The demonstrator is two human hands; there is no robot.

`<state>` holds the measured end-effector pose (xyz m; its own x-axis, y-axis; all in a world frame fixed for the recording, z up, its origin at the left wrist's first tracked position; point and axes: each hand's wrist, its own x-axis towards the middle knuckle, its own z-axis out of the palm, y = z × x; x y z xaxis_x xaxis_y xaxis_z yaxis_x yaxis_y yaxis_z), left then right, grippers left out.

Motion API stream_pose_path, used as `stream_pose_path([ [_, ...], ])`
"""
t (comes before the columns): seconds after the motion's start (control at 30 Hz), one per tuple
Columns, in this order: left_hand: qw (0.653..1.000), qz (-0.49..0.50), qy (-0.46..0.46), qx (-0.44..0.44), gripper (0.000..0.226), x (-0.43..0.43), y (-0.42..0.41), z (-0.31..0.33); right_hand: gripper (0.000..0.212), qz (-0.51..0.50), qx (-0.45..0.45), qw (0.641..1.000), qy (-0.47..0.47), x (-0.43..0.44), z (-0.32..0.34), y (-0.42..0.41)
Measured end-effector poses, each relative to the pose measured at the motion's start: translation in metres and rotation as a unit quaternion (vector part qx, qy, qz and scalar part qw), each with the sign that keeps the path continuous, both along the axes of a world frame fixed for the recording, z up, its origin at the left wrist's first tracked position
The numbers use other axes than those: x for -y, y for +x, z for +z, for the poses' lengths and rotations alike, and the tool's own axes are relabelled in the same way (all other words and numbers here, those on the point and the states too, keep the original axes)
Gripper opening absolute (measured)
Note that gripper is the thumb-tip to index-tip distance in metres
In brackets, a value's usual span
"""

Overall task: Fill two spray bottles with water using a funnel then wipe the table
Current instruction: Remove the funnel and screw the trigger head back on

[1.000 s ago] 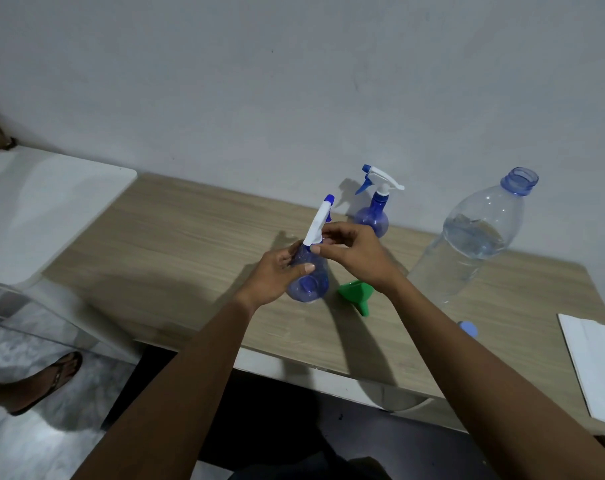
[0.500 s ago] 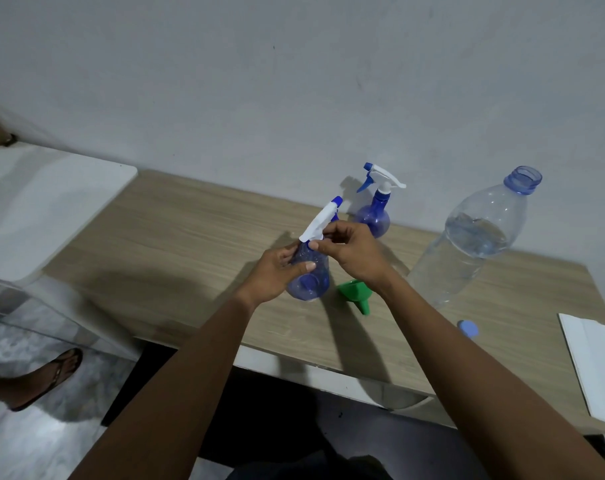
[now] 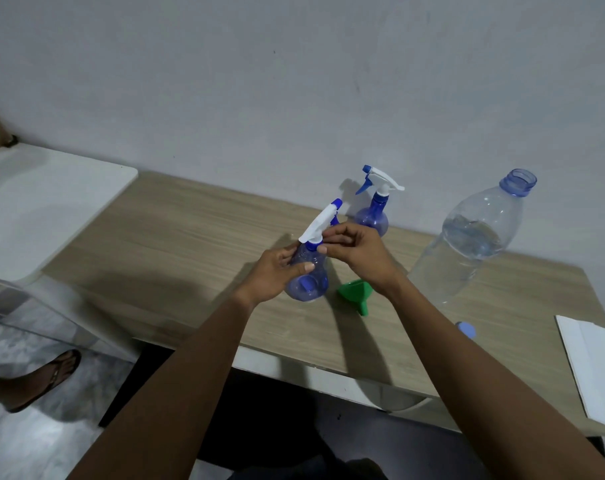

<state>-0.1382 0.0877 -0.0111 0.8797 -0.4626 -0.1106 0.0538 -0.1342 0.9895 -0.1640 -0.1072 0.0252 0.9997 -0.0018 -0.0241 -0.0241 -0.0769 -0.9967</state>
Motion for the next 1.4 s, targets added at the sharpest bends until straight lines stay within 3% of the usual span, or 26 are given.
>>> stream_pose_path([
  [0.27, 1.000, 0.007, 0.000, 0.002, 0.048, 0.001, -0.001, 0.000, 0.027, 0.123, -0.001, 0.983, -0.138, 0.004, 0.005, 0.016],
  [0.43, 1.000, 0.003, 0.001, 0.003, 0.049, 0.001, -0.001, 0.001, 0.017, 0.086, -0.011, 0.991, -0.101, -0.001, 0.007, 0.016],
  [0.57, 1.000, 0.000, -0.002, -0.001, 0.050, 0.000, -0.001, 0.003, 0.039, 0.055, 0.006, 0.994, -0.098, -0.010, 0.005, 0.020],
  [0.67, 1.000, 0.002, 0.003, 0.002, 0.049, 0.000, -0.001, 0.003, 0.043, 0.037, 0.008, 0.994, -0.098, -0.011, 0.001, 0.020],
  [0.9, 1.000, 0.015, 0.005, -0.006, 0.051, 0.000, 0.000, -0.001, 0.033, 0.098, -0.049, 0.994, 0.001, 0.011, 0.003, 0.014],
  [1.03, 1.000, 0.014, -0.006, -0.023, 0.050, 0.000, -0.001, 0.000, 0.045, 0.137, -0.044, 0.989, -0.035, 0.014, 0.005, 0.018],
  [1.13, 0.999, 0.005, -0.007, -0.032, 0.053, 0.000, -0.001, 0.001, 0.039, 0.153, -0.040, 0.984, -0.077, 0.011, 0.006, 0.022],
  [1.3, 0.999, 0.020, -0.008, -0.027, 0.051, 0.001, 0.001, -0.002, 0.022, 0.091, -0.007, 0.990, -0.107, 0.000, 0.004, 0.022],
  [1.4, 0.999, 0.017, -0.005, -0.028, 0.050, 0.000, 0.002, -0.004, 0.039, 0.048, 0.027, 0.992, -0.114, -0.010, -0.001, 0.021],
])
